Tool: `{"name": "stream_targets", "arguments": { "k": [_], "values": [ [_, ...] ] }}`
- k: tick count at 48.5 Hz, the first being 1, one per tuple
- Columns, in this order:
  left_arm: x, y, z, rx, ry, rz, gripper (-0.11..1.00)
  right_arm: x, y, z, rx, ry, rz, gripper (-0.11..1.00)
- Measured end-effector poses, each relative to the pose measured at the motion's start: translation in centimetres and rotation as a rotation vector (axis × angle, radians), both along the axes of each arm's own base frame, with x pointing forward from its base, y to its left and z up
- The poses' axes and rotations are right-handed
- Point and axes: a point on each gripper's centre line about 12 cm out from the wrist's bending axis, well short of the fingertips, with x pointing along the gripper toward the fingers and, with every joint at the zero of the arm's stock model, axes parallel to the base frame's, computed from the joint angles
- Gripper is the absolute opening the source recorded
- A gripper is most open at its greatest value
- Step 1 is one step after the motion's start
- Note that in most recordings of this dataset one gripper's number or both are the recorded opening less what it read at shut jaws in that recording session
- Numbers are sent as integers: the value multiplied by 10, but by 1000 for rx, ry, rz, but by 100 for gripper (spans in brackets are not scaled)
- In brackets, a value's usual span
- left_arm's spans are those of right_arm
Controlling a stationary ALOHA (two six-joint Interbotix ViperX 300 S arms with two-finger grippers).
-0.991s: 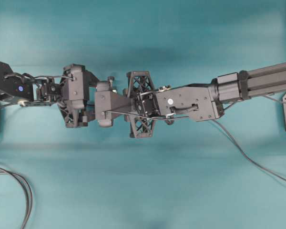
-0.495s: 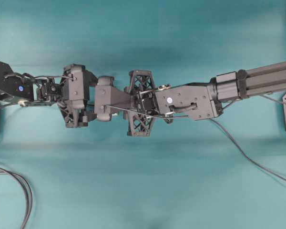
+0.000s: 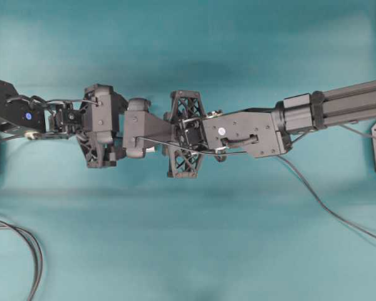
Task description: Insert the USB cable into the female connector supported by the left arm.
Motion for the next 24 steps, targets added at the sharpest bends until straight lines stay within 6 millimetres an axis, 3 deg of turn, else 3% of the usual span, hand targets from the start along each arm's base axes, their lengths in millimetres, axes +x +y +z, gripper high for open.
{"name": "stream_targets", "arguments": {
  "k": [13,24],
  "values": [
    [1,-1,0,-2,18,-3,93,1,1,7,-24,50,-8,22],
    [1,-1,0,-2,20,-3,93,3,4,-2,-27,72,-2,22]
  ]
}}
